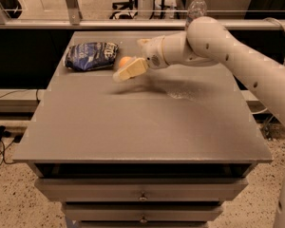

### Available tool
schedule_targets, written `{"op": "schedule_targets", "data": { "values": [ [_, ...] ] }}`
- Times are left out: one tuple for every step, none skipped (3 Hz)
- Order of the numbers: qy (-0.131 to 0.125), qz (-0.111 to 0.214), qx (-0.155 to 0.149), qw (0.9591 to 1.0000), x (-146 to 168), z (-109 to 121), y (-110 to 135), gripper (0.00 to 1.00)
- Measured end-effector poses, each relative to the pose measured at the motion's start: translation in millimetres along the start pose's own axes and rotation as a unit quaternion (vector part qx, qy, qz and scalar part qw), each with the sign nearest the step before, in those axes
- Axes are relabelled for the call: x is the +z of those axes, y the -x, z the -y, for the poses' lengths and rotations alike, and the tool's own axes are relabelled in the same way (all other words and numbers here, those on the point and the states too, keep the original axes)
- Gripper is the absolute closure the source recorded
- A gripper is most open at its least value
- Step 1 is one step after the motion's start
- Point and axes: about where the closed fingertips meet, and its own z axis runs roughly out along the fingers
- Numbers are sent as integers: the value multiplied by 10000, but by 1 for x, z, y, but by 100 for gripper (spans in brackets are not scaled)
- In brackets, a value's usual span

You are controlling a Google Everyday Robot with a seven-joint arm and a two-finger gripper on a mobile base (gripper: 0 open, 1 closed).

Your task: Move orange near blue chip bag

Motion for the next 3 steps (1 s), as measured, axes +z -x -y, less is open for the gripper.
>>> {"op": "schedule_targets", "data": {
  "values": [
    [58, 70, -21, 10000, -38, -15, 9, 0],
    [125, -5, -36, 9999, -83, -32, 5, 0],
    [139, -29, -27, 9999, -91, -34, 2, 0]
  ]
}}
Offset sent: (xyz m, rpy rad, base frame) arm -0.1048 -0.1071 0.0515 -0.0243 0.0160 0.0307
